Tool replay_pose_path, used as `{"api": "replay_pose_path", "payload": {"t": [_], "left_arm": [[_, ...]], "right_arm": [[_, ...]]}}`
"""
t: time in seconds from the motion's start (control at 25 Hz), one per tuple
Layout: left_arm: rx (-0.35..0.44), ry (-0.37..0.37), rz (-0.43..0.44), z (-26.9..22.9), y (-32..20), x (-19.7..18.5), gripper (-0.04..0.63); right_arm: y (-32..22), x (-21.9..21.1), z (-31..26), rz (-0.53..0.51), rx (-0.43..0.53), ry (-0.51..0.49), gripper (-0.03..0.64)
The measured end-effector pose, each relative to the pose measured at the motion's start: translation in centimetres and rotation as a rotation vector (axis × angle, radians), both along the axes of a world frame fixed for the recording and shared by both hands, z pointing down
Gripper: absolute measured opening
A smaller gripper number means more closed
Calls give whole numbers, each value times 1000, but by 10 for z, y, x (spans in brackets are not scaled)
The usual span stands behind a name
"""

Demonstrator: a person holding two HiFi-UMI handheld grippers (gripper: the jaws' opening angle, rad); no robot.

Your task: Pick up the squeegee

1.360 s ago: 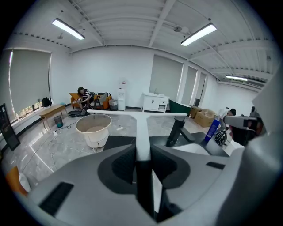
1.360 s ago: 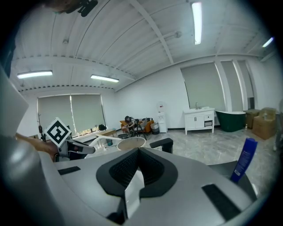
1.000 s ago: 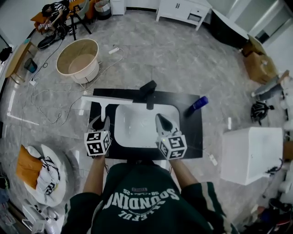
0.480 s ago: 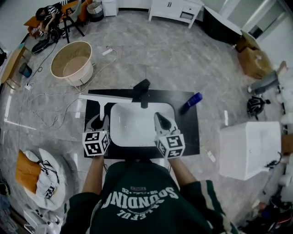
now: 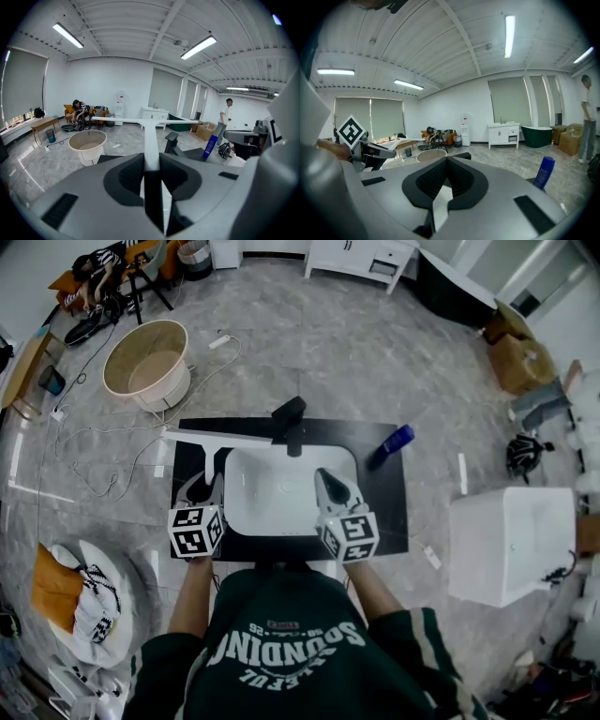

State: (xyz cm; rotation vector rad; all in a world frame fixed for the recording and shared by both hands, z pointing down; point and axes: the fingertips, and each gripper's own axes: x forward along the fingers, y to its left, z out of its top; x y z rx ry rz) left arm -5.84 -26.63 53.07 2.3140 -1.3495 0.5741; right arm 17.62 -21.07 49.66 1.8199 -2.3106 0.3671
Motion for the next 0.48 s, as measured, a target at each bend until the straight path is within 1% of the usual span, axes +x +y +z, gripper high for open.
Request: {"api": "replay_pose_path", "payload": {"t": [0.48], "left_arm": [[-2,-2,-4,1,-3,-2,84]], "right_arm": [[-4,-2,3,-13,-3,7,0]]}}
